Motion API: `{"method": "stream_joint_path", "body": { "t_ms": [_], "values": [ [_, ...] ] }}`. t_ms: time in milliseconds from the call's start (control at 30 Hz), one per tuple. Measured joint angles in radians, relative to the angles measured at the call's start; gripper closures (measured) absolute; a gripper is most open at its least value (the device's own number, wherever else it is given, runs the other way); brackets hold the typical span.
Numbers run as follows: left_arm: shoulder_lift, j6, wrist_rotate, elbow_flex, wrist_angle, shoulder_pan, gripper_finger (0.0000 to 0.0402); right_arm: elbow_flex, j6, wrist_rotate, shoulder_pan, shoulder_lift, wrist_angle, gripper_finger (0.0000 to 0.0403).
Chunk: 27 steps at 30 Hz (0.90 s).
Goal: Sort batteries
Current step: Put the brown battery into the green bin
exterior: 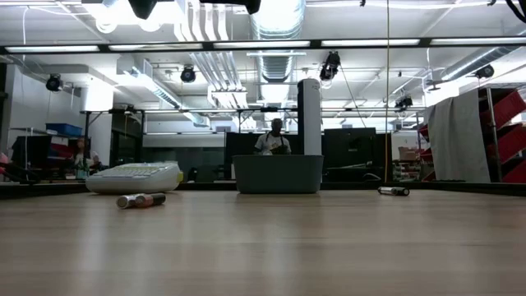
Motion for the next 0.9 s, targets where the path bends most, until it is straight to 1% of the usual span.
{"method": "stream_joint_path", "body": {
  "t_ms": [133,233,400,467,600,667,800,900],
  "values": [
    [0.0,0.004,-0.001,0.0,0.007,0.0,0.0336,0.0,0.0,-0.002,0.0,0.0,0.0,0.0369],
    [-0.007,0.005,0.0,0.0,0.007,0.0,0.0369,0.0,-0.001,-0.002,0.0,0.0,0.003,0.0369],
    [-0.01,0.012,0.0,0.0,0.007,0.0,0.0374,0.0,-0.002,-0.002,0.0,0.0,0.005,0.0366],
    [-0.013,0.01,0.001,0.0,0.008,0.0,0.0374,0.0,0.003,-0.003,0.0,0.0,0.008,0.0347],
    [-0.035,-0.001,-0.001,0.013,-0.02,0.0,0.0374,0.0,0.03,-0.002,-0.002,-0.008,0.001,0.0297],
    [-0.042,-0.025,-0.001,0.053,-0.099,-0.002,0.0374,0.0,0.032,-0.002,-0.005,-0.018,-0.017,0.0276],
    [-0.041,-0.115,0.017,0.184,-0.398,-0.02,0.0374,0.0,0.066,-0.002,-0.011,-0.034,-0.045,0.0248],
    [-0.027,-0.229,0.121,0.287,-0.617,-0.043,0.0374,0.0,0.09,-0.001,-0.023,-0.038,-0.082,0.0235]
  ]
}}
